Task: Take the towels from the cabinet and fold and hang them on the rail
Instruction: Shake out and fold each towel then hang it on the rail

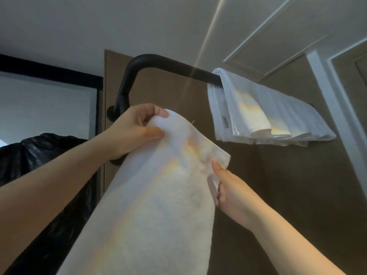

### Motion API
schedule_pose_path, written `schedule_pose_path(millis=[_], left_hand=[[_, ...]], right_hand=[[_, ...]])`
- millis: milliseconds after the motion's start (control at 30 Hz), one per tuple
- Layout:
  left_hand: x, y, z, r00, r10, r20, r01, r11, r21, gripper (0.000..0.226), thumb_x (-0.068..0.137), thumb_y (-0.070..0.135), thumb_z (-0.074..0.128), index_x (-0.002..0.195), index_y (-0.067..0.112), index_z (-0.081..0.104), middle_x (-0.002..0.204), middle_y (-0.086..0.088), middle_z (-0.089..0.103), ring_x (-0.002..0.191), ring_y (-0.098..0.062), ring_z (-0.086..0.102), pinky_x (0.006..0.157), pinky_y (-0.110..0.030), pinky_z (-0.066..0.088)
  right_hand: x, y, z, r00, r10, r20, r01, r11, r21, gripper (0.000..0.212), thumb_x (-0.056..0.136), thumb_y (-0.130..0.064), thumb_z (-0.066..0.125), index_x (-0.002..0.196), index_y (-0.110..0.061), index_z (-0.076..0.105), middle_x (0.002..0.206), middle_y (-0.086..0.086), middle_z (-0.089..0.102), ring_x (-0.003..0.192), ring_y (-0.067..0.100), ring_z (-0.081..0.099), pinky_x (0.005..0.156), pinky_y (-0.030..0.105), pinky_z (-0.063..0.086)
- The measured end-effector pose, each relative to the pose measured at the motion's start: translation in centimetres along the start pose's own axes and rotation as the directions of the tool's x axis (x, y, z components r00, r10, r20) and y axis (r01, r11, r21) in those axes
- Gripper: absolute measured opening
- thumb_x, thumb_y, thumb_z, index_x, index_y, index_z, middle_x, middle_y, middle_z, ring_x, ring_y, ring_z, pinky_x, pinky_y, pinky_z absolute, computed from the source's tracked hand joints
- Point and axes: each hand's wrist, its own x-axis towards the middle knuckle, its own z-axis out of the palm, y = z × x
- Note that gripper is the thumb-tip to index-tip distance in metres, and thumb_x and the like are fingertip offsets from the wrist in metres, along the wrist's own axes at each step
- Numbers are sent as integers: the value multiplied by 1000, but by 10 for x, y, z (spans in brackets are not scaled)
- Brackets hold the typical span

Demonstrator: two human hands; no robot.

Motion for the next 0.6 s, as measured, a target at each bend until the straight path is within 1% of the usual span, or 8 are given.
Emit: schedule_pose_path(millis=[67,133,200,267,367,467,533,600], left_hand=[[-3,-4,-4,1000,-10,-19,9,1000,-30,38,85,3,66,86,40,66,91,9,70,79,-16,71,61,-24,56],[-6,-7,-8,999,-23,-37,22,999,-45,35,80,7,68,83,42,67,93,7,71,80,-17,72,62,-25,56],[-8,-10,-12,996,-52,-67,51,999,-13,34,81,6,67,89,39,66,101,2,69,85,-19,71,69,-33,59],[-11,-14,-15,991,-80,-109,87,994,58,34,85,5,66,97,36,64,108,0,67,88,-19,70,77,-39,59],[-17,-18,-19,981,-86,-173,109,986,127,33,87,8,66,101,38,62,110,6,65,90,-14,69,76,-35,59],[-22,-18,-21,973,-43,-227,74,989,132,29,87,14,68,105,37,62,111,11,65,95,-10,67,80,-36,59],[-24,-16,-22,973,-16,-229,47,990,130,28,86,24,71,110,35,62,109,14,67,92,-7,68,78,-31,60],[-25,-13,-23,978,14,-206,14,991,132,34,80,28,75,111,34,62,109,15,67,91,-2,69,72,-24,60]], right_hand=[[0,1,6,1000,7,23,-8,999,43,51,94,-54,44,135,-24,54,128,-3,66,118,17,63,90,33,54],[0,4,15,1000,22,9,-22,997,75,49,93,-50,48,130,-19,60,125,1,68,114,19,65,87,32,55],[1,7,22,999,0,-43,5,995,102,48,92,-45,55,126,-13,63,121,5,70,112,22,67,93,38,52],[0,8,26,989,-79,-128,91,992,86,44,90,-40,60,123,-11,64,116,7,72,107,24,69,95,42,51],[-4,0,31,934,-260,-244,245,965,-90,33,90,-34,64,115,-12,67,106,7,74,98,25,72,81,38,57],[-6,-17,34,838,-440,-323,319,875,-365,19,88,-29,69,94,-12,73,89,5,76,84,24,73,68,31,58],[-7,-32,32,776,-544,-319,331,782,-528,24,87,-31,70,81,-8,73,79,12,73,72,27,70,64,34,51],[-9,-48,30,749,-602,-278,280,668,-690,40,86,-38,70,77,1,69,71,20,67,61,29,58,61,34,40]])
